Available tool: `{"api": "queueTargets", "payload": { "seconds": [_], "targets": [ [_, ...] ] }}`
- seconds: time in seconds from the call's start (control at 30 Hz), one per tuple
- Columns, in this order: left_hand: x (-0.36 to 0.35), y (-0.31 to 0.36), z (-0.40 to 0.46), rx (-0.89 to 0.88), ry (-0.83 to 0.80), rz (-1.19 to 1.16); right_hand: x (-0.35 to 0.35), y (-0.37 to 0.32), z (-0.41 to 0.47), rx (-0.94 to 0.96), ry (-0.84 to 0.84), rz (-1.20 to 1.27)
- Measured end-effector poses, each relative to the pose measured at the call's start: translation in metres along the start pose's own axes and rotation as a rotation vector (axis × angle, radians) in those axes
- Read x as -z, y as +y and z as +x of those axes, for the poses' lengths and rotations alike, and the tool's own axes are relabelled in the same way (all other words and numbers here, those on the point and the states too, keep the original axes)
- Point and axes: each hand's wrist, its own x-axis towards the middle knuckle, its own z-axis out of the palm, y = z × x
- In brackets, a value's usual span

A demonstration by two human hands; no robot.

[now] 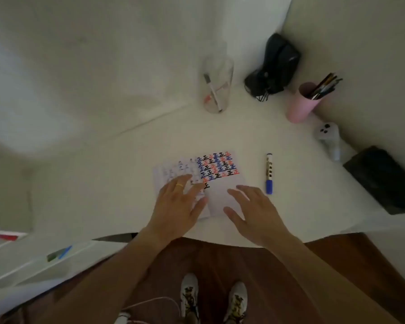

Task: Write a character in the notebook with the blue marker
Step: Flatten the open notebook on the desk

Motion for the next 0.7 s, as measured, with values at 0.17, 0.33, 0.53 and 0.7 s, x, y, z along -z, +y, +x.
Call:
{"api": "queueTargets", "payload": {
  "seconds": [0.17, 0.33, 0.53, 0.7],
  "targets": [
    [-0.076, -0.010, 0.016, 0.020, 0.039, 0.009, -0.071, 0.032, 0.035, -0.030, 0.135, -0.060],
    [-0.107, -0.016, 0.011, -0.018, 0.180, 0.020, -0.099, 0.042, 0.035, 0.013, 0.308, -0.075],
    [-0.113, -0.013, 0.008, -0.009, 0.258, 0.002, -0.105, 0.042, 0.033, 0.033, 0.389, -0.080],
    [-0.118, -0.009, 0.003, 0.004, 0.345, 0.017, -0.111, 0.041, 0.028, 0.050, 0.452, -0.057]
  ]
}}
